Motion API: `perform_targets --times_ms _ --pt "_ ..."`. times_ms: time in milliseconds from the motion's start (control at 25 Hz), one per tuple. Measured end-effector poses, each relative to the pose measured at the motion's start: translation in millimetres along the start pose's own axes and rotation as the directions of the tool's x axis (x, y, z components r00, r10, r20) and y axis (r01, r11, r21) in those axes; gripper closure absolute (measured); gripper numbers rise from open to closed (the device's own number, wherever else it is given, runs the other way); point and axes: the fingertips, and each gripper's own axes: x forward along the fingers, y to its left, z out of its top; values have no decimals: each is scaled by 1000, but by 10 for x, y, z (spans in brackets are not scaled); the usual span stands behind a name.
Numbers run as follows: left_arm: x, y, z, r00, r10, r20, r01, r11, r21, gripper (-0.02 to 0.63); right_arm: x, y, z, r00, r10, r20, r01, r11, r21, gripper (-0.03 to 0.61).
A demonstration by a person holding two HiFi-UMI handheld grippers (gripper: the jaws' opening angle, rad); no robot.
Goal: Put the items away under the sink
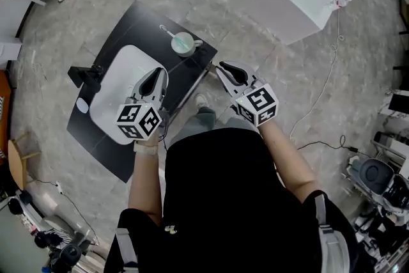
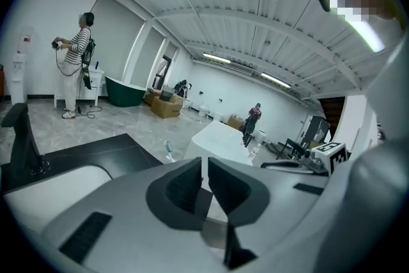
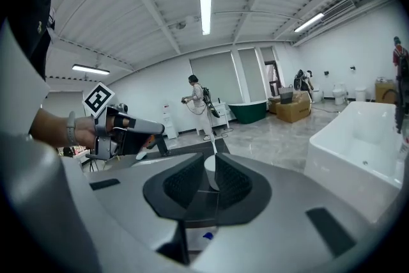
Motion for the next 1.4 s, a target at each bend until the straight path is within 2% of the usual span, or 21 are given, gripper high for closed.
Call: perform_targets --times_ms 120,200,280,360,600,880,1160,1400 --pt "195 170 -87 999 -19 -34 18 999 -45 586 214 -128 -173 999 -32 -37 32 999 11 528" --pt "322 291 -133 998 -23 -55 19 998 -67 580 372 -215 -301 996 -50 -72 51 999 19 504" --pt "446 407 -169 997 -25 -76 19 997 -76 550 530 -298 -426 992 -68 -109 70 997 15 472" --pt "575 506 -196 995 -33 -97 25 996 -81 513 676 -382 -535 986 -90 -139 92 996 7 472" --pt "940 759 -278 987 -68 -144 52 992 -112 462 1026 -564 -794 967 -142 -212 147 989 4 472" --pt "1304 893 -341 977 -118 -179 93 986 -138 448 1318 -715 -1017 939 -200 -281 198 980 -35 440" --pt "1561 1012 -408 969 -134 -210 103 983 -154 439 1490 -771 -1205 919 -198 -340 190 980 -57 439" --pt "1723 978 -436 960 -180 -216 141 973 -184 437 1594 -804 -1187 926 -185 -328 183 982 -37 439"
